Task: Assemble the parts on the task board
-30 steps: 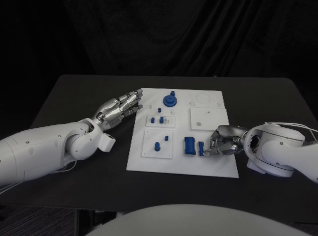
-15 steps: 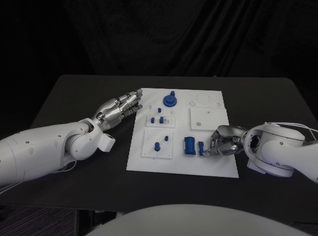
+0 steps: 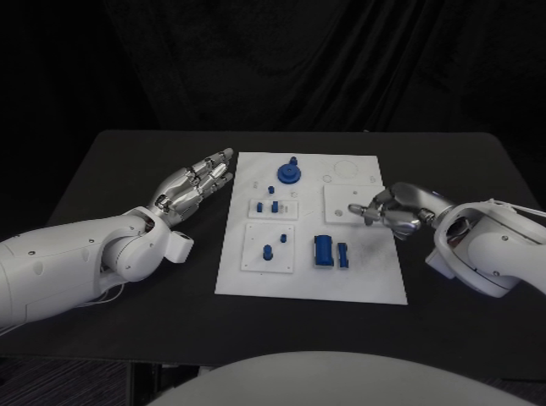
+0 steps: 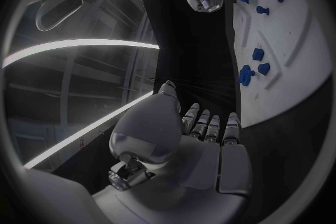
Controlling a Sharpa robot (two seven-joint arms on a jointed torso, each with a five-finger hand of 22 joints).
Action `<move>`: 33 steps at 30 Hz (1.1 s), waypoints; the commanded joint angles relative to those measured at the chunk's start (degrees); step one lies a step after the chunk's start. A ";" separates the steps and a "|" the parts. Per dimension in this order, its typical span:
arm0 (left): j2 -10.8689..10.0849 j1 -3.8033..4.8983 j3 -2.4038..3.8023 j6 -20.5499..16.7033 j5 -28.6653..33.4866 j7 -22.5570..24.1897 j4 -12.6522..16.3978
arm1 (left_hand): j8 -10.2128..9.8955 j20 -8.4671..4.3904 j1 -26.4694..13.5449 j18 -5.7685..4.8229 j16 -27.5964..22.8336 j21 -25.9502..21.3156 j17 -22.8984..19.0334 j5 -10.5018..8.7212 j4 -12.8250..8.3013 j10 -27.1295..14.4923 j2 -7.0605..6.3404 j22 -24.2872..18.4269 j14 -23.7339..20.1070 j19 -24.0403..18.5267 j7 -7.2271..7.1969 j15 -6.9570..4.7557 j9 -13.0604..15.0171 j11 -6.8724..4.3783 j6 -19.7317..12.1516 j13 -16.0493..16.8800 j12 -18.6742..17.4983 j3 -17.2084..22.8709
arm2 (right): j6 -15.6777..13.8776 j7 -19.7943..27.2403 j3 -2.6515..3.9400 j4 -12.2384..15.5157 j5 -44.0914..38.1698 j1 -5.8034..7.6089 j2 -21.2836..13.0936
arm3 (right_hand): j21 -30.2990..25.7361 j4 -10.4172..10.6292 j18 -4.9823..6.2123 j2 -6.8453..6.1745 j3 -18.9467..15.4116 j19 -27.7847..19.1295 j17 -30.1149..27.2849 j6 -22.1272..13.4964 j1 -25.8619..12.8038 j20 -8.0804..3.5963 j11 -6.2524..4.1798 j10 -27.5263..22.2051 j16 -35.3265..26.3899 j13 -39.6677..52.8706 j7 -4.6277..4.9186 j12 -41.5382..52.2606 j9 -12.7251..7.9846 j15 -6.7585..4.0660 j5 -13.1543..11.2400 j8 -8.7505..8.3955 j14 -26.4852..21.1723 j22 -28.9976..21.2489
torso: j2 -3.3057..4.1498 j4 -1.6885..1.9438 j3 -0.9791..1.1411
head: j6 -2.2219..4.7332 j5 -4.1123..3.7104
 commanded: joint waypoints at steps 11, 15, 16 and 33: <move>0.39 -0.11 0.06 -8.81 -0.07 11.03 1.47 | -1.21 -9.04 -6.52 -1.73 -0.21 -0.55 -0.09 -8.56 -0.03 -1.08 1.62 -0.80 0.10 -0.47 -4.98 -5.76 -1.01 -7.94 -9.37 -0.65 -4.59 -2.94 | -11.39 41.46 0.06 -5.54 34.07 1.01 1.52 | -30.93 0.10 -2.49 5.01 -8.78 -52.01 -41.82 -29.95 3.45 8.79 4.93 -52.19 -55.66 -49.90 2.64 -52.65 -32.18 8.22 -4.66 -21.84 -61.62 -47.16 | -1.85 -0.71 0.27 | -0.01 0.14; 0.65 -0.11 0.06 -9.26 -0.08 10.87 1.28 | -1.33 -9.76 -6.90 -1.87 -0.21 -0.60 -0.09 -8.98 -0.03 -1.16 1.67 -0.90 0.10 -0.52 -7.06 -6.41 -1.14 -10.21 -10.37 -0.81 -5.88 -3.05 | -9.24 44.47 0.05 -6.99 35.65 0.38 2.03 | -32.96 0.08 -2.26 5.81 -10.84 -63.08 -44.99 -43.53 4.35 7.58 -2.17 -61.30 -57.42 -57.81 -5.01 -55.98 -42.19 3.43 -5.03 -25.58 -70.54 -61.98 | -2.85 -1.00 0.51 | -0.01 0.54; 0.69 -0.11 0.06 -9.28 -0.08 10.82 1.23 | -1.35 -9.74 -7.10 -1.90 -0.21 -0.62 -0.09 -9.25 -0.03 -1.17 1.70 -0.92 0.10 -0.54 -8.34 -6.38 -1.16 -10.81 -10.54 -0.86 -6.24 -3.12 | -8.97 44.73 0.05 -7.17 35.80 0.28 2.10 | -33.00 0.07 -1.90 6.05 -11.28 -63.41 -45.12 -44.94 4.68 7.55 -2.66 -62.22 -57.49 -58.84 -6.76 -55.92 -43.27 3.67 -4.92 -25.78 -70.78 -62.68 | -3.09 -1.04 0.51 | -0.01 0.56; 1.46 -0.19 0.57 -10.12 0.43 0.06 0.88 | -1.91 -7.55 -52.82 -9.75 -0.21 -0.80 -0.09 -20.04 -11.95 -0.97 -7.84 -1.24 0.10 -0.73 -3.41 -0.30 -1.73 -0.35 -13.46 -1.55 -10.37 9.41 | -8.38 44.00 0.65 -9.02 36.55 -1.14 3.64 | -33.98 -11.61 -9.44 -2.03 1.96 -67.13 -46.02 -51.74 -33.80 -2.68 0.26 -68.94 -58.32 -67.76 -3.27 -63.79 -47.39 3.42 -17.74 -26.89 -75.34 -70.03 | -3.61 -1.23 0.46 | 0.72 0.88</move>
